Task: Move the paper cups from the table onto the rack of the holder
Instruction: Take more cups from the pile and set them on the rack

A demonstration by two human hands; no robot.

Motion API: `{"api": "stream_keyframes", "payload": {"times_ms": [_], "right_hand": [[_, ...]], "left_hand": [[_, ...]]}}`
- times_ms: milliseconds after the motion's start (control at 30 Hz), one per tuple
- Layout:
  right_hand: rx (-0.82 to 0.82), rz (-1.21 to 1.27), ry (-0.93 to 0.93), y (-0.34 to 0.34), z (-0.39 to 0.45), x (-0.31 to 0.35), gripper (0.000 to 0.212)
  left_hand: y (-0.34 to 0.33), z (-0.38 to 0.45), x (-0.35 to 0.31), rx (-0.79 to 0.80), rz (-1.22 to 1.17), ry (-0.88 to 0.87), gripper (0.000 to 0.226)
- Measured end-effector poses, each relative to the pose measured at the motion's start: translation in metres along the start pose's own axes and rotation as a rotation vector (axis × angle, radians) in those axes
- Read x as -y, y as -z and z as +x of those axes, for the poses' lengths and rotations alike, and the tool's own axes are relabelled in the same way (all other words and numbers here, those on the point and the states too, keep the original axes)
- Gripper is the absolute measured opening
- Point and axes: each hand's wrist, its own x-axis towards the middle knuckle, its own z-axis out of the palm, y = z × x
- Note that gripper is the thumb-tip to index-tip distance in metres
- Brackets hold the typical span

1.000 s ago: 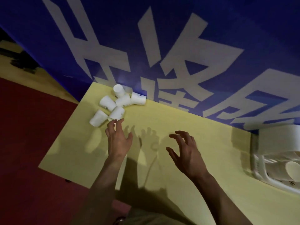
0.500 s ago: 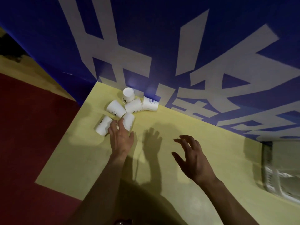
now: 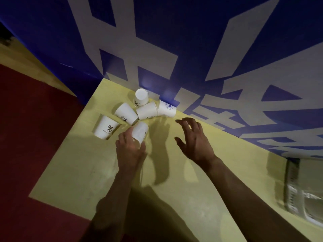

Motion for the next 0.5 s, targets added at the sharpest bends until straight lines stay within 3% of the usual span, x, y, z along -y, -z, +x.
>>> {"api": "stream_keyframes", "payload": {"times_ms": [233,500], "right_hand": [[0.100,-0.167,0.074,-0.035,0.088,0.012,0.066],[0.089,-0.320,0.027,-0.062,0.112,0.022,0.064]], "left_hand": [[0.018,-0.031,0.014,-0.083,-0.068,-0.014,0.075],[0.059,-0.013,0.048,-0.246,-0.154,0.072,0.080]]}}
